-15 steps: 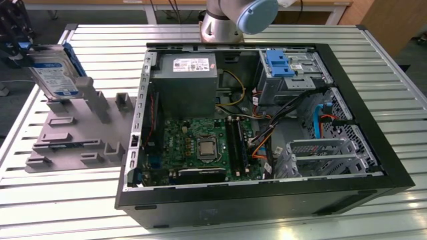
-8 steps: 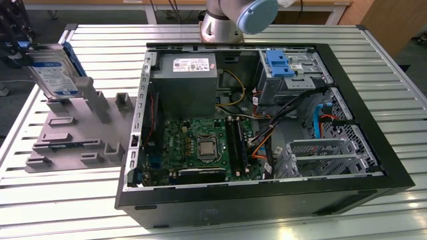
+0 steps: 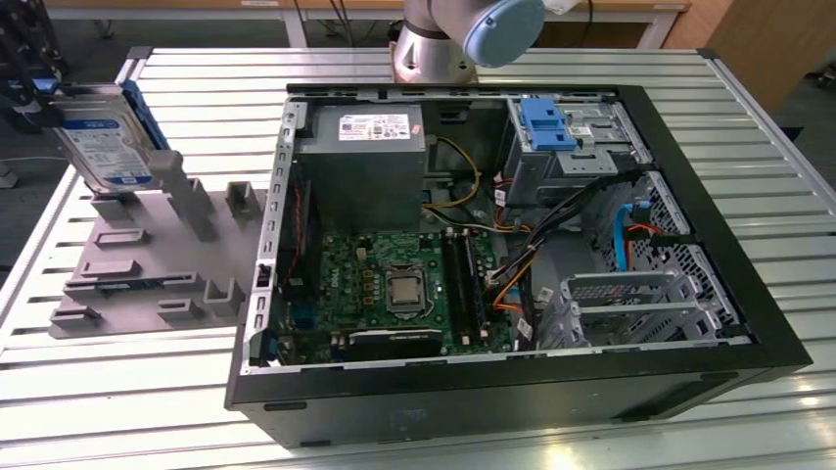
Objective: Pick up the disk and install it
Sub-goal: 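Pick up the disk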
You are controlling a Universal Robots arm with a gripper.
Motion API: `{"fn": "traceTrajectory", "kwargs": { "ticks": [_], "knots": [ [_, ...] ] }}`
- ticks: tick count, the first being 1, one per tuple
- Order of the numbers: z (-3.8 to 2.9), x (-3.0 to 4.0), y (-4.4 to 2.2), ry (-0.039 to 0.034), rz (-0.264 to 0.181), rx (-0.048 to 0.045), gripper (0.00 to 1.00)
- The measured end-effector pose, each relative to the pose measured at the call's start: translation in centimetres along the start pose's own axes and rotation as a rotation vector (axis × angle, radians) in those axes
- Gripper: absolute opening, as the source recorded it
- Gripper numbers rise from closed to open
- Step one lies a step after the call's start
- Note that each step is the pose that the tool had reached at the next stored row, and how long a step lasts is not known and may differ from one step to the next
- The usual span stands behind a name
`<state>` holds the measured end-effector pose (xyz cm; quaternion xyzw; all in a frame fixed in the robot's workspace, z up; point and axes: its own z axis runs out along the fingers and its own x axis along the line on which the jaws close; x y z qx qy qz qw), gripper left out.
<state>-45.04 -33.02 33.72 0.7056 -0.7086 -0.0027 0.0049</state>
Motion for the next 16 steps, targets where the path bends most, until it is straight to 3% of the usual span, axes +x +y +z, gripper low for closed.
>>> {"fn": "traceTrajectory", "kwargs": {
  "ticks": [16],
  "knots": [
    [-0.41, 0.0, 0.01, 0.0001, 0.0, -0.0002, 0.36]
  ]
}}
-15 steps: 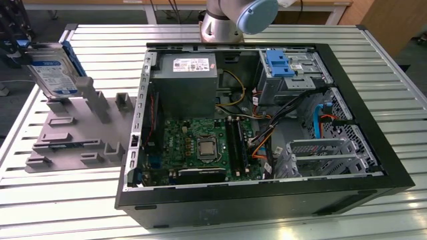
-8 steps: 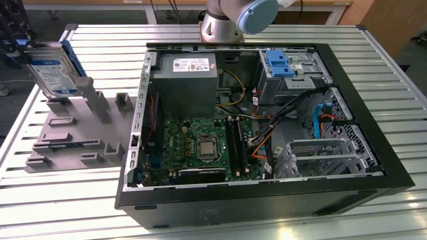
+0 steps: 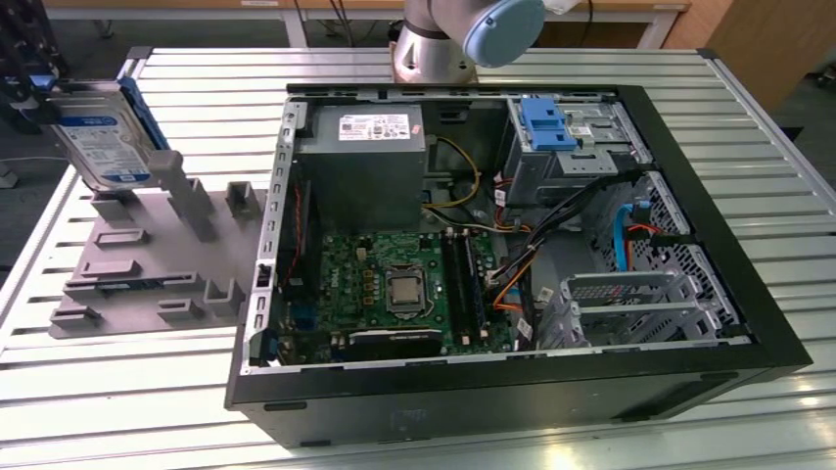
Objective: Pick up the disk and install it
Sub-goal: 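Pick up the disk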
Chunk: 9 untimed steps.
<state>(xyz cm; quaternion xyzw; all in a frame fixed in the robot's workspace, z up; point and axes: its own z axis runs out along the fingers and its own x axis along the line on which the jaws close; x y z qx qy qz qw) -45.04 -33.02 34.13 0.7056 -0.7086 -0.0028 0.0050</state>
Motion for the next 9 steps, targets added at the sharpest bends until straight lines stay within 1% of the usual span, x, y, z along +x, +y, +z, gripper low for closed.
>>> {"fn": "traceTrajectory", "kwargs": {
  "ticks": [9],
  "knots": [
    [-0.26, 0.0, 0.0, 0.0, 0.0, 0.0, 0.36]
  ]
}}
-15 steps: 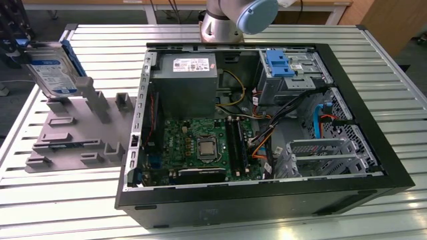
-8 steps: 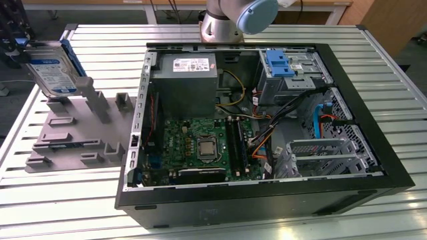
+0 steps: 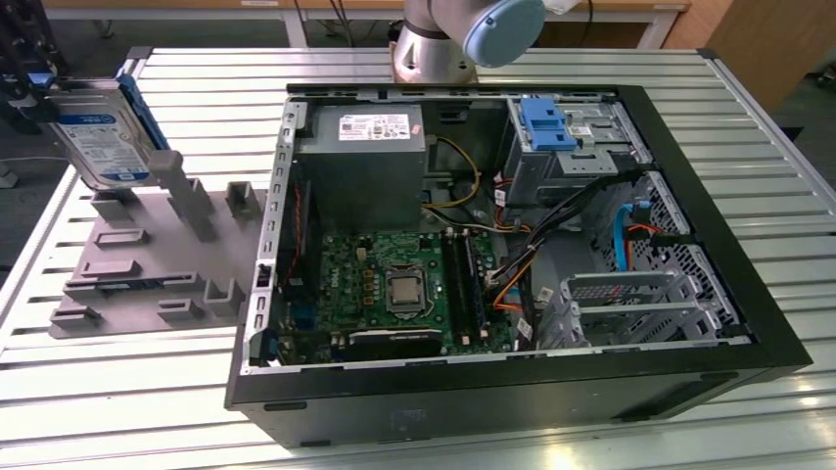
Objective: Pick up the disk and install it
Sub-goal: 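Pick up the disk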
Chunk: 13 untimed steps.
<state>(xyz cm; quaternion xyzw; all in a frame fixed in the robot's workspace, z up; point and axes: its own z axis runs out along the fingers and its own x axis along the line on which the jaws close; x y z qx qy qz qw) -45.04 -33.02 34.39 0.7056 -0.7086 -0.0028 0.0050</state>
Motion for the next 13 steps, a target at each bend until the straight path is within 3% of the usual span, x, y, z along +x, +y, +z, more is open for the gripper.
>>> {"fn": "traceTrajectory", "kwargs": {
  "ticks": [13],
  "knots": [
    [-0.28, 0.0, 0.0, 0.0, 0.0, 0.0001, 0.36]
  ]
}}
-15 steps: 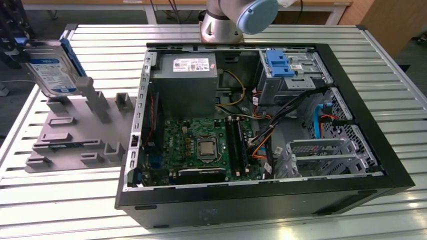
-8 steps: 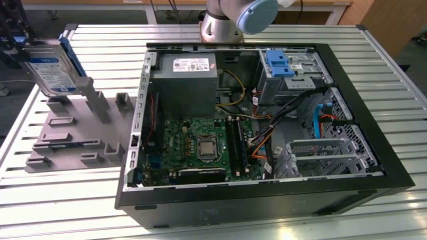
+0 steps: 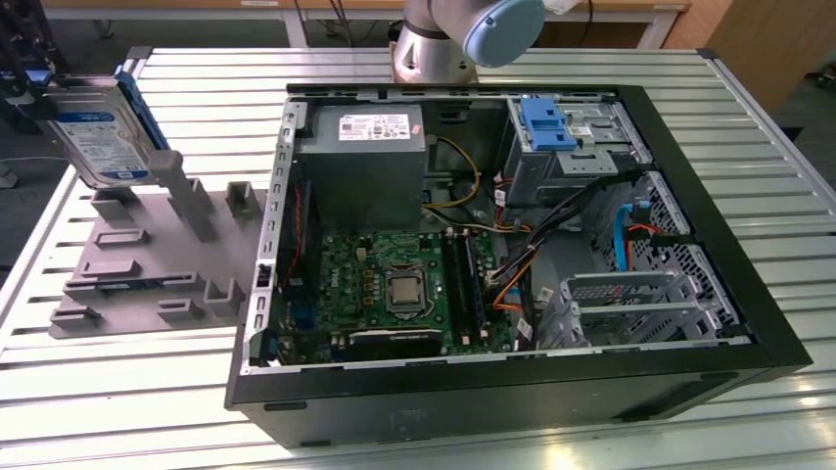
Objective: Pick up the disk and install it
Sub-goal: 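Pick up the disk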
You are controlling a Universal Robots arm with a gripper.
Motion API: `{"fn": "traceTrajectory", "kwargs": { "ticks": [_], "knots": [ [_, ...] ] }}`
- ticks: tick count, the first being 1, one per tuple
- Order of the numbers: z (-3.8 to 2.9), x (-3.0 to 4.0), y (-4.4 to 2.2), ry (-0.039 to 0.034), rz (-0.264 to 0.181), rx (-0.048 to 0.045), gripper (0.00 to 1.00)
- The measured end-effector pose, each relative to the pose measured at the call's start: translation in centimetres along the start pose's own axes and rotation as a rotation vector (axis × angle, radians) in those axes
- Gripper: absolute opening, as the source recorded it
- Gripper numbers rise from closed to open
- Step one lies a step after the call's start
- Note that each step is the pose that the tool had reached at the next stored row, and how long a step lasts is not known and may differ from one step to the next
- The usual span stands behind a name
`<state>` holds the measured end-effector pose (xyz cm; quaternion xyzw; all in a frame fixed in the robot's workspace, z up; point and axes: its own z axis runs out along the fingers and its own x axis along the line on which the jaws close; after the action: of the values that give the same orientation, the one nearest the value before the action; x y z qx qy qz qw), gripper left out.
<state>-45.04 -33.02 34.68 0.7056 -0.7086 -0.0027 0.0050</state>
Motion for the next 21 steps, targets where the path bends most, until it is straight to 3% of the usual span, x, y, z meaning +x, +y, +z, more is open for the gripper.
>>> {"fn": "traceTrajectory", "kwargs": {
  "ticks": [8, 21],
  "knots": [
    [-0.37, 0.0, 0.01, 0.0001, 0.0, -0.0001, 0.36],
    [-3.12, 0.0, 0.03, 0.0, 0.0, 0.0, 0.36]
  ]
}}
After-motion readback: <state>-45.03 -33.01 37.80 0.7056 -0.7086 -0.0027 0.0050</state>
